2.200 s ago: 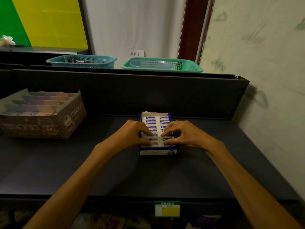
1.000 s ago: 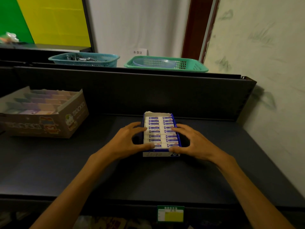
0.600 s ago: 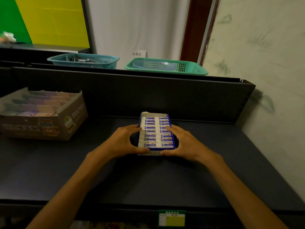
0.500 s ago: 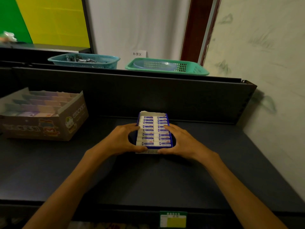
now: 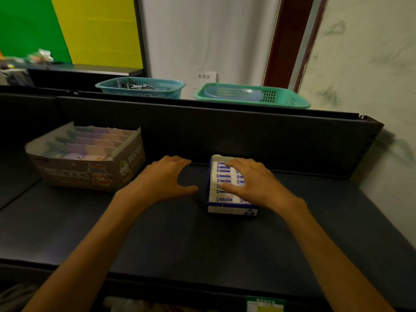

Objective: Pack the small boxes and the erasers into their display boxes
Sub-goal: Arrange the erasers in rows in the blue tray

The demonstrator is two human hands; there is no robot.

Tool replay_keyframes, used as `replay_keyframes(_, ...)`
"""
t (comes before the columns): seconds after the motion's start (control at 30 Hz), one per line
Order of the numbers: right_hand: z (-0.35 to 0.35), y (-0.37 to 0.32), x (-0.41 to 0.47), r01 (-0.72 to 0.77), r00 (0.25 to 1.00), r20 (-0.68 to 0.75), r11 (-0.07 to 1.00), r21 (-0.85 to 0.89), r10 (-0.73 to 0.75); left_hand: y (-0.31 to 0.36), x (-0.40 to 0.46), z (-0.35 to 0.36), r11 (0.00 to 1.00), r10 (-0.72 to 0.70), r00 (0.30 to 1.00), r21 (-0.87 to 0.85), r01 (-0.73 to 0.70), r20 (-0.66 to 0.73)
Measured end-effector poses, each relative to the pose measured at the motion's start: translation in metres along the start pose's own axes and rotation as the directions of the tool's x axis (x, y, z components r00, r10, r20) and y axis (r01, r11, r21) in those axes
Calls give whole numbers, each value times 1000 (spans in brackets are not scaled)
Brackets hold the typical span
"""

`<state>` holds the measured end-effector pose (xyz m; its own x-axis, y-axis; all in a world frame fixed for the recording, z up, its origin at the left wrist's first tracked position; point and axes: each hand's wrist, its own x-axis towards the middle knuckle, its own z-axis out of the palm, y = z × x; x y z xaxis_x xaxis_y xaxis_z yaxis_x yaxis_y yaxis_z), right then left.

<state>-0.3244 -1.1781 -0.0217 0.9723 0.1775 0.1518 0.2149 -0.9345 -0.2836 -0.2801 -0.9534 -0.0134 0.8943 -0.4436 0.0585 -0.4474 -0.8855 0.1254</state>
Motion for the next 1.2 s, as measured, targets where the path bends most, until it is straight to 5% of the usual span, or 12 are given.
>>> replay_keyframes(0.33, 24, -106, 58, 115, 991, -67, 991, -70, -119, -111, -38, -53, 998, -14, 982, 56, 25, -189)
replay_keyframes(0.67, 52, -203, 97, 13, 994, -110, 996, -90, -23, -229, -55, -70, 999, 33, 978, 28, -28, -207)
replay_keyframes(0.8, 66, -225, 107, 29, 992, -119, 998, -53, -35, -249, -55, -61, 999, 48, 986, -12, -50, -160)
replay_keyframes(1.2, 79, -211, 116, 15, 982, -184, 996, -92, -32, -251, -38, -11, 939, 203, 917, -198, -282, -343)
